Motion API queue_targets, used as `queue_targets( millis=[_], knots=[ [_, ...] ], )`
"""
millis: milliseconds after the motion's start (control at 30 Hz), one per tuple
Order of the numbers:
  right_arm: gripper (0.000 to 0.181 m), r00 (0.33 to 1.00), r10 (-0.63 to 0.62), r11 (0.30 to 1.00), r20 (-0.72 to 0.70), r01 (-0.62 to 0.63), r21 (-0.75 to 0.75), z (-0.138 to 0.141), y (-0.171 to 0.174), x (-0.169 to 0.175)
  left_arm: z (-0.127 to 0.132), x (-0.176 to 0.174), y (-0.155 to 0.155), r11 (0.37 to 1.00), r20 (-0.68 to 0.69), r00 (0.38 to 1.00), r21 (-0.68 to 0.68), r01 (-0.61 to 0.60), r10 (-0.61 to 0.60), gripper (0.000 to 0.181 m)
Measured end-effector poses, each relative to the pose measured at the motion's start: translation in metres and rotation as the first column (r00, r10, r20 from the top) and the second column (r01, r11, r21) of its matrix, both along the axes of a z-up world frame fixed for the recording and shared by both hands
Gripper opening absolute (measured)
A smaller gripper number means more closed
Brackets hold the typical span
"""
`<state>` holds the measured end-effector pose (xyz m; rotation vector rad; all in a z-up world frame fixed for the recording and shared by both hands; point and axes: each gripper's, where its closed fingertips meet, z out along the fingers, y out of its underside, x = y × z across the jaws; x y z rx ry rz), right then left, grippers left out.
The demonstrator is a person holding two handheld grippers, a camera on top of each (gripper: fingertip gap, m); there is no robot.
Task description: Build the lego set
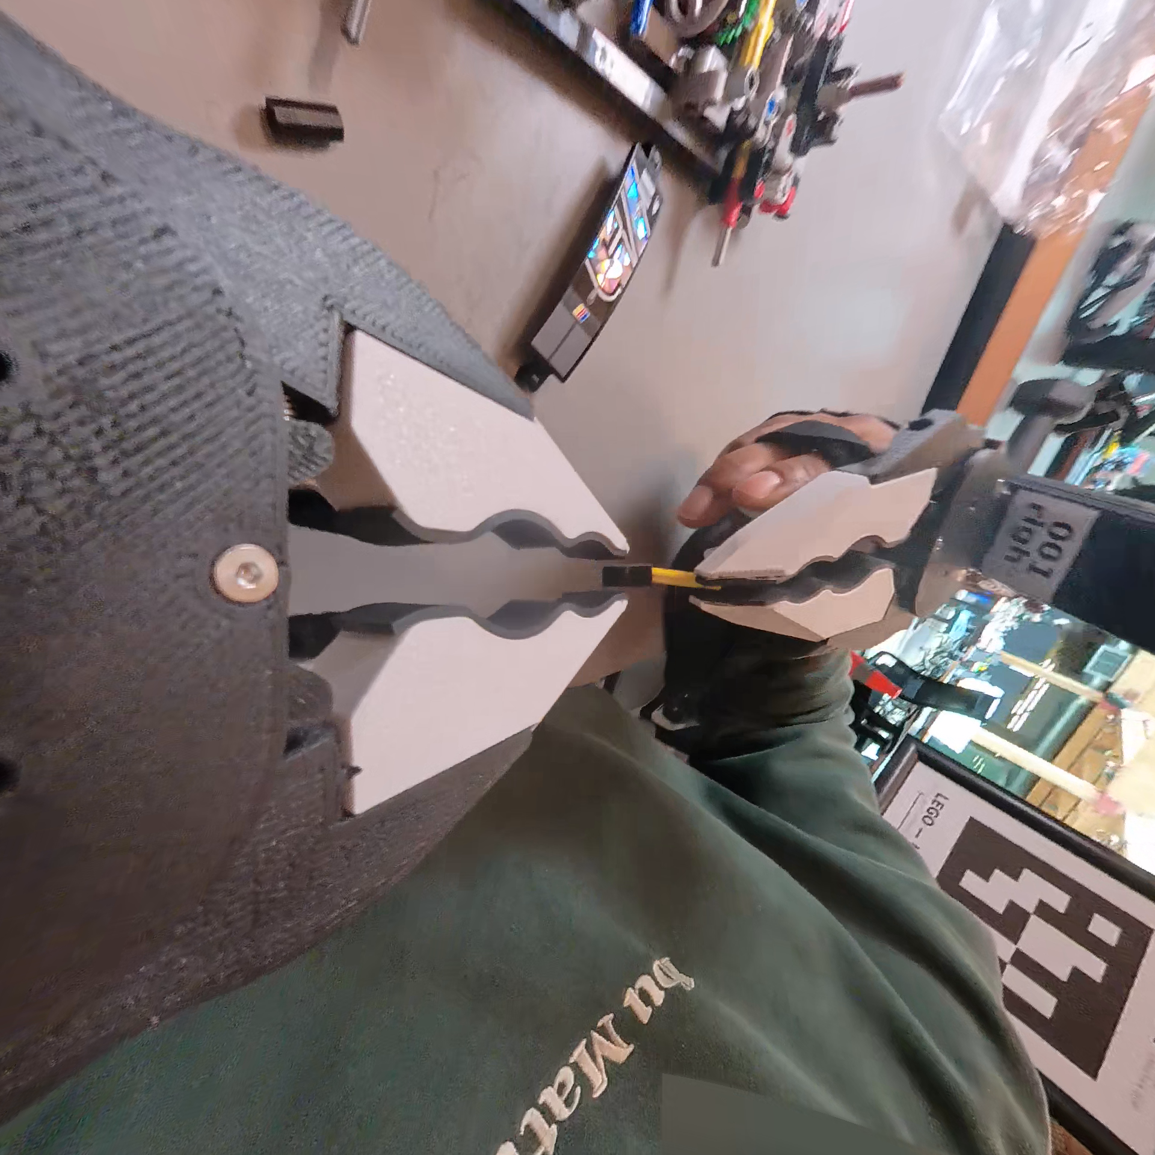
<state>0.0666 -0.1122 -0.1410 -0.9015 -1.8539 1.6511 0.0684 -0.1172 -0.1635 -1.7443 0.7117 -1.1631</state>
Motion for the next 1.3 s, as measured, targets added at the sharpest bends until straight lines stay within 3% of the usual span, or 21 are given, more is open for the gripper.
queue_targets(
  millis=[167, 300, 400, 700, 900, 1300],
  knots=[
    [0.000, 0.999, -0.053, 0.984, -0.010, 0.050, -0.172, 0.014, 0.012, -0.009, 0.006, -0.005, 0.011, 0.986, -0.053, 0.992, 0.131, -0.106, 0.114, 0.024],
    [0.000, 0.998, -0.059, 0.978, -0.003, 0.057, -0.202, 0.013, 0.011, -0.013, 0.013, -0.003, 0.012, 0.975, -0.058, 0.989, 0.185, -0.126, 0.138, 0.006],
    [0.000, 0.999, -0.045, 0.977, -0.006, 0.043, -0.209, 0.013, 0.009, -0.012, 0.013, -0.004, 0.010, 0.977, -0.068, 0.989, 0.178, -0.114, 0.128, 0.005],
    [0.009, 1.000, -0.008, 0.993, -0.013, 0.010, 0.120, -0.010, -0.001, -0.003, -0.004, 0.002, 0.002, 0.995, -0.141, 0.989, 0.090, -0.031, 0.043, 0.005],
    [0.002, 1.000, -0.011, 0.971, 0.008, 0.008, 0.240, -0.022, -0.002, 0.000, -0.015, 0.003, 0.001, 0.999, -0.178, 0.984, 0.047, -0.013, 0.022, 0.005],
    [0.001, 0.998, 0.013, 0.985, 0.054, -0.022, 0.170, -0.025, -0.007, 0.001, -0.013, 0.004, -0.004, 1.000, -0.111, 0.994, 0.007, 0.017, -0.016, 0.004]
  ],
)
